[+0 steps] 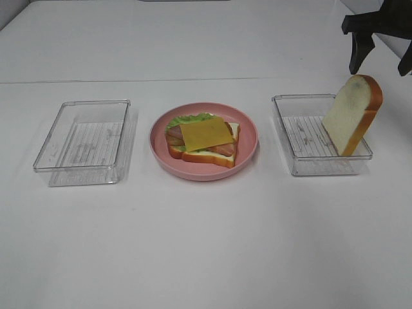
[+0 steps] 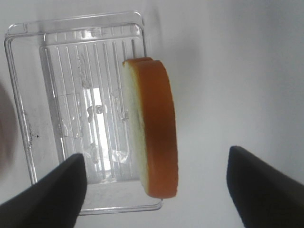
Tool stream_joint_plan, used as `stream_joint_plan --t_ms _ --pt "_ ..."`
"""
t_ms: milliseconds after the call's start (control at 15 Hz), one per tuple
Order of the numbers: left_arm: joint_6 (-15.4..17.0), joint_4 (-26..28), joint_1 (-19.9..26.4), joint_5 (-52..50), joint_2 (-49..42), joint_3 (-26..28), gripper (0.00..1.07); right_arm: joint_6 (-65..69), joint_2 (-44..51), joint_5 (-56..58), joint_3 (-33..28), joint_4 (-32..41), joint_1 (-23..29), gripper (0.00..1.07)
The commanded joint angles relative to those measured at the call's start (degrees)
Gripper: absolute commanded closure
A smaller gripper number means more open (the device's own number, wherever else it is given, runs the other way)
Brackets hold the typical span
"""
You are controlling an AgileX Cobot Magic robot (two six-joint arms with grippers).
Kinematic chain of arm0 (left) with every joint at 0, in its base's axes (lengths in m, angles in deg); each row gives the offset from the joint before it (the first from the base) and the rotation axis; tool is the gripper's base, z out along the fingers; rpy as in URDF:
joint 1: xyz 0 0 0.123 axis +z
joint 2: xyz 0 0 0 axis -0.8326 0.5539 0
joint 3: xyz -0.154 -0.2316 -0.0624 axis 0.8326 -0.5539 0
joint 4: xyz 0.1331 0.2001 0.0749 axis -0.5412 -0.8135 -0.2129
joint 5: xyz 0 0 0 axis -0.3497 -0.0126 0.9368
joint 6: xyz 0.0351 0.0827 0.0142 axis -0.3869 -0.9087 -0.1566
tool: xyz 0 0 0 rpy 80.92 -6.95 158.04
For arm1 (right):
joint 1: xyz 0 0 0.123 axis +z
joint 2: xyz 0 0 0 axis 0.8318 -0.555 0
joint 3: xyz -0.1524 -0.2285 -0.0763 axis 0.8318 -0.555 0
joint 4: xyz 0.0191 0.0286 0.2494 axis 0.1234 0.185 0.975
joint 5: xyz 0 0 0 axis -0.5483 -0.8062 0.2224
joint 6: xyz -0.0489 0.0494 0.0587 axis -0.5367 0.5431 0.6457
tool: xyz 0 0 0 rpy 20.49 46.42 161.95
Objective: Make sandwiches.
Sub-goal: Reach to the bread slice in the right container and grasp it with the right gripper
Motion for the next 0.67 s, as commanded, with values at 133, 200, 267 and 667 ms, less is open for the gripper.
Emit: stream_joint_plan --t_ms 133,200,267,667 --pt "0.23 0.29 -0.11 -0.52 -1.20 -0.29 0.23 -2.01 -3.15 0.46 -0.40 2.23 -0.17 0.31" --pt "0.23 0.29 -0.11 -0.52 -1.20 -0.29 0.23 -2.01 -4.07 0.52 -0.40 2.23 -0.17 0.31" --pt "0.23 0.29 -0.11 -0.52 -1.20 -0.29 0.23 -2.01 -4.41 0.63 -0.40 2.23 -0.17 0.31" --pt "0.23 0.29 -0.11 -0.52 -1.20 -0.29 0.23 -2.01 -5.73 1.72 -0.40 2.35 -0.17 1.07"
